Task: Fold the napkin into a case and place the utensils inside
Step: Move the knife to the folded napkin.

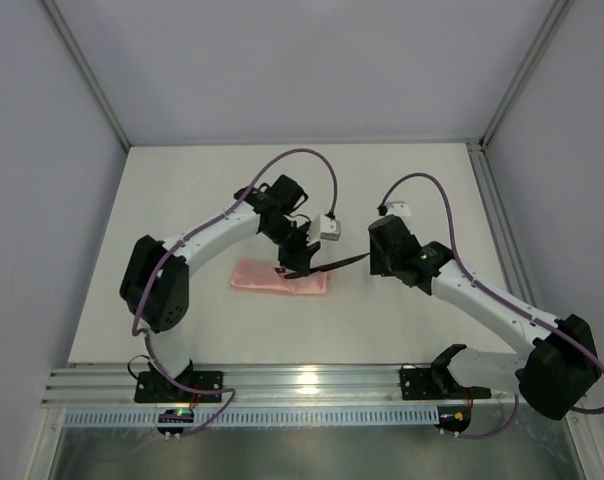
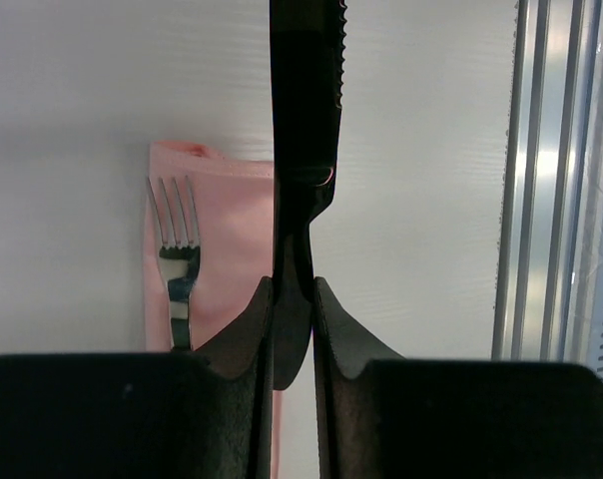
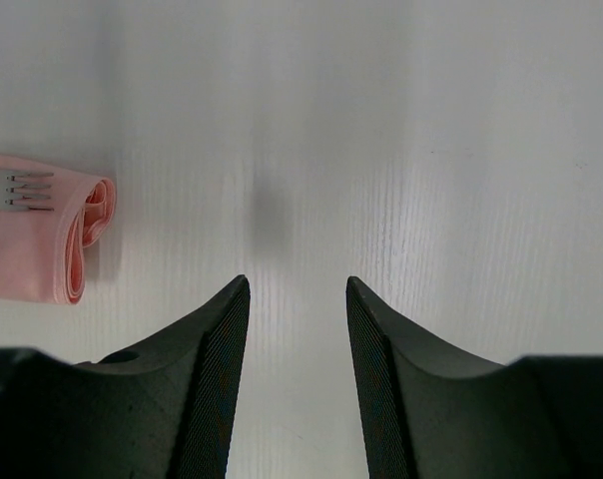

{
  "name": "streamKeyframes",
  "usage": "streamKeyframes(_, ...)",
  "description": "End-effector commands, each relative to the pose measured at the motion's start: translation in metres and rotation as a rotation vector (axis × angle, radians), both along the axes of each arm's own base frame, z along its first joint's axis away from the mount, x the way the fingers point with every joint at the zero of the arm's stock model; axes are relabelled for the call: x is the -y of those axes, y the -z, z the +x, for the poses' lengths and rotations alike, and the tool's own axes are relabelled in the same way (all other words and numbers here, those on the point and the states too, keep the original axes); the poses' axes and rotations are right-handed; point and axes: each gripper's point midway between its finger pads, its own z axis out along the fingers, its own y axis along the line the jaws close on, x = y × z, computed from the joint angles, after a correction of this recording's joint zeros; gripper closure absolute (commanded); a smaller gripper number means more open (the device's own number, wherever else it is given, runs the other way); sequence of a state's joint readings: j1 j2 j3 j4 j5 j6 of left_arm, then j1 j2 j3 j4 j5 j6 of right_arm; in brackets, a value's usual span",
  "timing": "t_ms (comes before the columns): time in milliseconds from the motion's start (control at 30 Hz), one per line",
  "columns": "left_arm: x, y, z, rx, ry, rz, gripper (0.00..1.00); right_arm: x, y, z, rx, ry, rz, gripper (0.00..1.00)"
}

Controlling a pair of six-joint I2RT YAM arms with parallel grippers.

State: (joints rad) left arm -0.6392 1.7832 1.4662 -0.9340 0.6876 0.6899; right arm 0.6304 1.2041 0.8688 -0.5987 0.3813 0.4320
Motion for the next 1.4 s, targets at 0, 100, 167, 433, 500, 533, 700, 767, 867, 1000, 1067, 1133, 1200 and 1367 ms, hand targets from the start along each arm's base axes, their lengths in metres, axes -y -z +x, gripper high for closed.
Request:
streamKeyframes(0,0.032,-0.001,0.013,0.036,0.031,-0.068,1.0,0.008,-0.015,-0.001,0.06,0.06,0.056,0.52)
streamKeyframes(100,0.036,0.019,0.015,0.026,0.056,-0.045,1.0,0.018,-0.019,-0.007,0.071,0.077,0.044,0.52)
streamKeyframes(167,0.035,0.029,0.016,0.031,0.07,-0.039,1.0,0.022,-0.021,-0.009,0.077,0.085,0.04,0.52)
streamKeyframes(433,0.024,0.061,0.023,0.07,0.067,0.049,1.0,0.012,-0.015,-0.008,0.061,0.067,0.082,0.52)
streamKeyframes(500,0.019,0.067,0.024,0.078,0.07,0.076,1.0,0.012,-0.011,-0.007,0.049,0.064,0.075,0.52)
streamKeyframes(533,0.015,0.07,0.026,0.087,0.068,0.099,1.0,0.013,-0.009,-0.007,0.041,0.065,0.068,0.53)
streamKeyframes(700,0.001,0.081,0.022,0.081,0.089,0.167,1.0,0.011,0.0,-0.009,0.012,0.047,0.06,0.52)
streamKeyframes(767,-0.005,0.085,0.023,0.085,0.088,0.197,1.0,0.01,0.003,-0.008,0.008,0.041,0.063,0.52)
streamKeyframes(867,-0.009,0.092,0.024,0.086,0.092,0.228,1.0,0.002,0.011,-0.009,-0.021,-0.001,0.069,0.52)
streamKeyframes(1000,-0.019,0.099,0.025,0.102,0.105,0.281,0.96,-0.004,0.032,-0.01,-0.079,-0.036,0.049,0.52)
streamKeyframes(1067,-0.022,0.101,0.025,0.111,0.117,0.299,0.92,-0.007,0.041,-0.007,-0.1,-0.045,0.04,0.52)
streamKeyframes(1133,-0.022,0.103,0.026,0.122,0.12,0.31,0.85,-0.012,0.045,-0.003,-0.106,-0.047,0.052,0.53)
streamKeyframes(1200,-0.021,0.103,0.024,0.117,0.126,0.313,0.78,-0.018,0.054,-0.003,-0.136,-0.038,0.068,0.57)
streamKeyframes(1367,-0.014,0.093,0.015,0.087,0.124,0.281,0.61,-0.019,0.071,-0.001,-0.153,-0.001,0.073,0.73)
